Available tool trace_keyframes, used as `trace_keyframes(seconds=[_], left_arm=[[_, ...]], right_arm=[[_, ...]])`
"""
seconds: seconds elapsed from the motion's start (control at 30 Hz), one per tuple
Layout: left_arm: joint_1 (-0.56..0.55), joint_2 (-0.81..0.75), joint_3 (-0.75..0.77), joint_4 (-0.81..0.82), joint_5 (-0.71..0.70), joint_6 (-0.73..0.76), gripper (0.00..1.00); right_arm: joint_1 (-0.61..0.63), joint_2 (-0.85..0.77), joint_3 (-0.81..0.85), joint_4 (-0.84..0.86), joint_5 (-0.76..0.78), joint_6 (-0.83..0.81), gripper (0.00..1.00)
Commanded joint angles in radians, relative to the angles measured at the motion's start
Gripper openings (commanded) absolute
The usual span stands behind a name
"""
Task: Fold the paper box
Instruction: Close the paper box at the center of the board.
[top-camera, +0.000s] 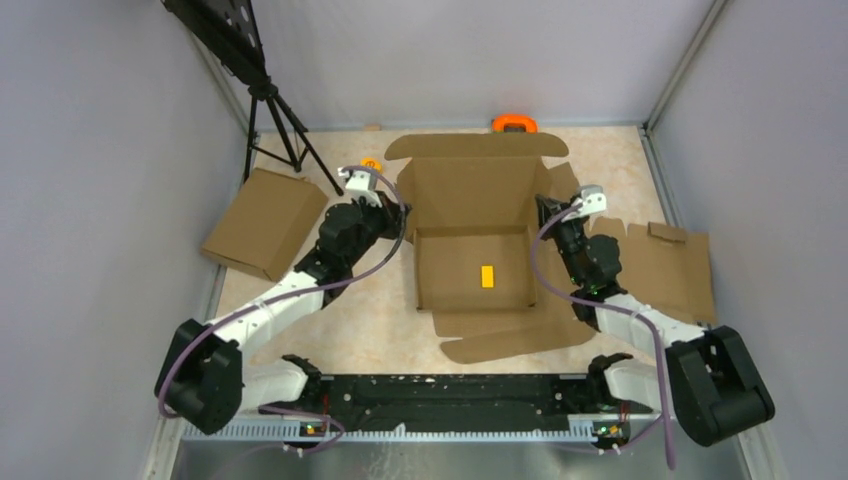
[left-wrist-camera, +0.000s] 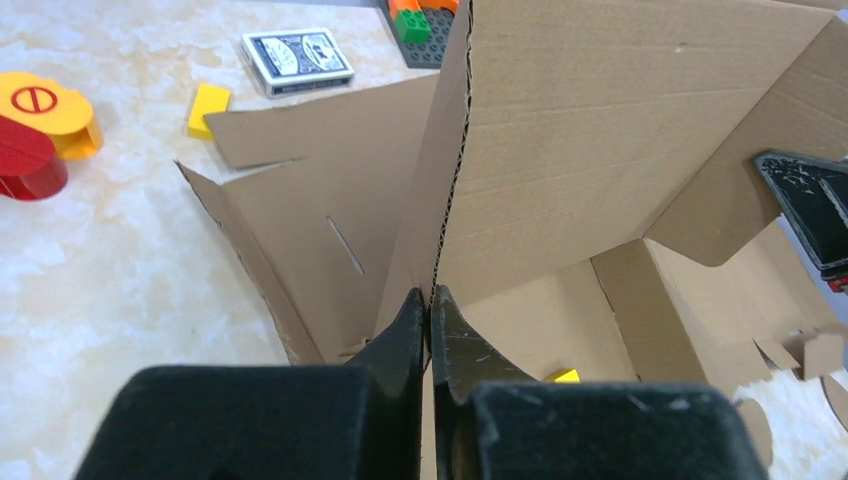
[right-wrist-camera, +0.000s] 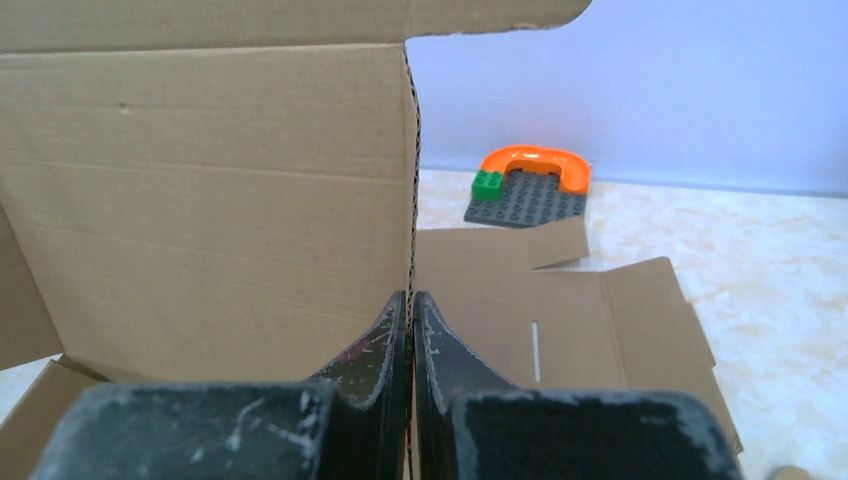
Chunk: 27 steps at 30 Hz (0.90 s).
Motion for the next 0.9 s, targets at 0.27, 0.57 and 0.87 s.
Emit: trace_keyframes(seconds=[0.27, 0.57, 0.87], left_arm=[[0.04, 0.338, 0.15, 0.475, 0.039, 0.104, 0.0], [0.079, 0.513, 0.188, 0.661, 0.141, 0.162, 0.0], [0.08, 0.521, 0.077, 0.784, 0.191, 0.106, 0.0]], right_arm=[[0.022, 0.453, 0.141, 0.513, 0.219, -0.096, 0.0], [0.022, 0.678, 0.283, 0.604, 0.221, -0.128, 0.0], [0.041, 0.664, 0.154, 0.661, 0.213, -0.07, 0.04]])
